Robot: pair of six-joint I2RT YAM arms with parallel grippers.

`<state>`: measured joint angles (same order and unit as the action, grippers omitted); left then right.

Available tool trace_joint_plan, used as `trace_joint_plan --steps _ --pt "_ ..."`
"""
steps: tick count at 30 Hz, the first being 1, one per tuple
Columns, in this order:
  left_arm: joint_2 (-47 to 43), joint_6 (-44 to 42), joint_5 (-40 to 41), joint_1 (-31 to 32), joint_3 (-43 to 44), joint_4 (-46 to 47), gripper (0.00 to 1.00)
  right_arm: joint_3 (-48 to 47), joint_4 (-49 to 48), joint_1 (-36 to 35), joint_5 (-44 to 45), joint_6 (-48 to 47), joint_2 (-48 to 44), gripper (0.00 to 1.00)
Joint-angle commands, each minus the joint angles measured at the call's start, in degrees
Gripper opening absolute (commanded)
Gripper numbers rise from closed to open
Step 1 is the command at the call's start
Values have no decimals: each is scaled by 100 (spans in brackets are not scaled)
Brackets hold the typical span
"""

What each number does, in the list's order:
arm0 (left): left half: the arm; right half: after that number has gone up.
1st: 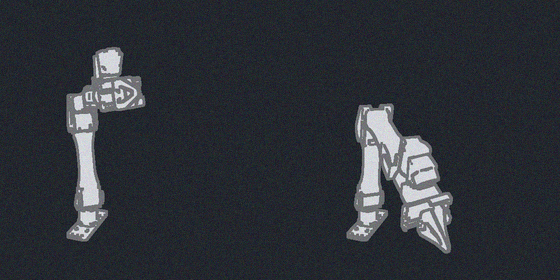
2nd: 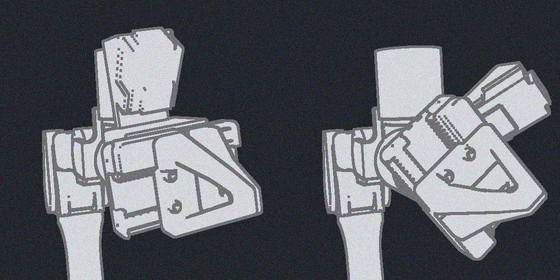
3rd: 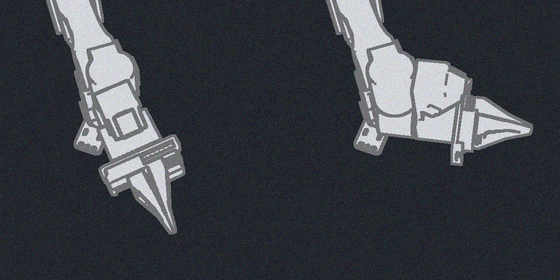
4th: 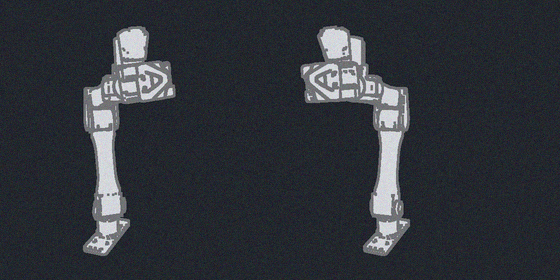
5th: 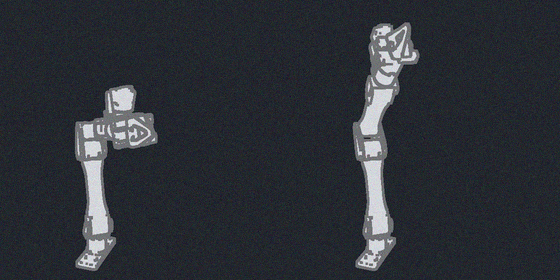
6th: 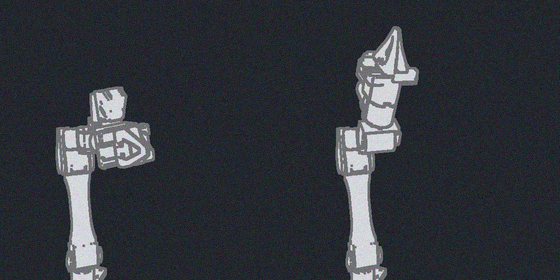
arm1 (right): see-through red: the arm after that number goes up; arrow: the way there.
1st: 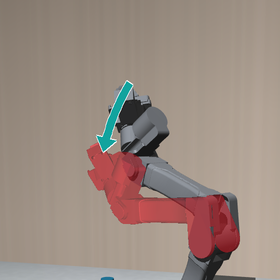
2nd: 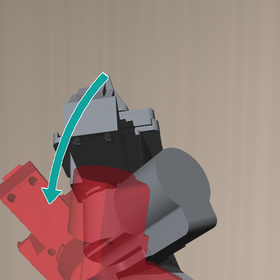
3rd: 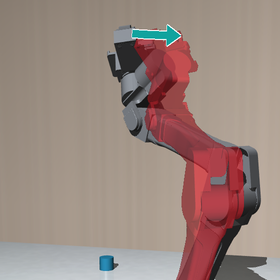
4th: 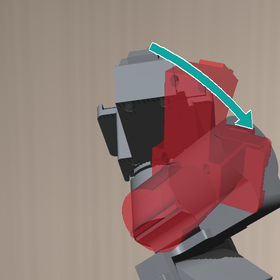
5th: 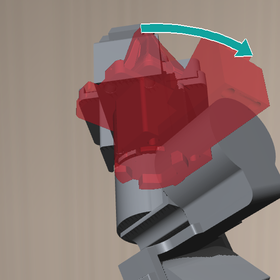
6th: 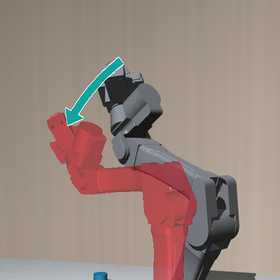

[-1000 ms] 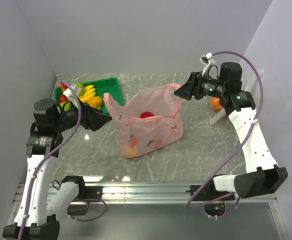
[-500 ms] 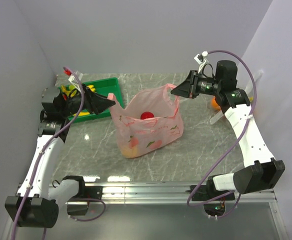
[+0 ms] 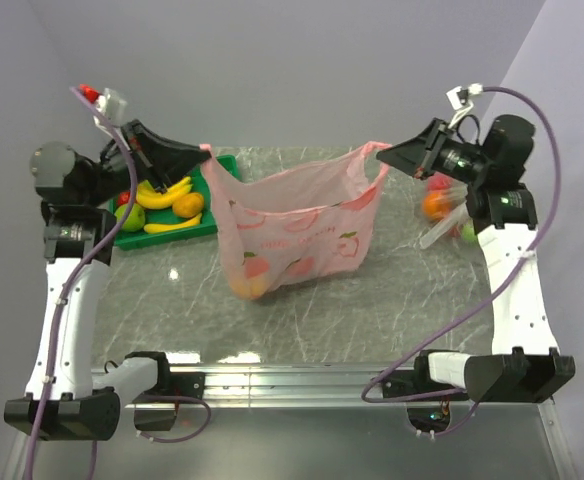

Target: Place the fake fruits into the plastic bag and tie a complex knot

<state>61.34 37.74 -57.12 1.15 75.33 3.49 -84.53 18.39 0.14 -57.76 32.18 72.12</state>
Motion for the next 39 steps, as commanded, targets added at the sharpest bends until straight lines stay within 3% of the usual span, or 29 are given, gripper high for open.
trace_joint_plan --steps 1,4,8,12,15,21,26,32,36,39 --pt "0 -827 61 -106 754 -540 0 -318 -443 249 -17 123 -391 0" --pt "-8 -1259 149 -334 773 -979 0 41 -161 258 63 -265 -470 0" --pt "-262 -1654 403 -396 72 -1394 0 857 -2 258 238 -713 -611 0" --pt "-711 -2786 939 -605 -676 -1939 0 1430 -168 267 528 -775 -988 0" --pt "-712 -2895 608 -1053 -1064 -2027 0 1799 -362 302 950 -609 -1313 0" --pt "-316 -2272 -490 -1810 -749 -1598 0 2090 -880 460 1626 7 -1920 0" --pt "-26 -2341 -730 -1837 -361 -1789 1 2318 -1101 452 1803 139 -2096 0" --pt "-280 -2859 -739 -1837 -703 -2167 1 2555 -961 434 1478 -36 -1938 0" --pt "-553 -3980 -546 -1829 -757 -2990 0 2740 -881 434 1364 -169 -1964 0" --pt "-615 -4378 -449 -1837 -590 -3537 19 2828 -960 425 1276 -151 -2105 0"
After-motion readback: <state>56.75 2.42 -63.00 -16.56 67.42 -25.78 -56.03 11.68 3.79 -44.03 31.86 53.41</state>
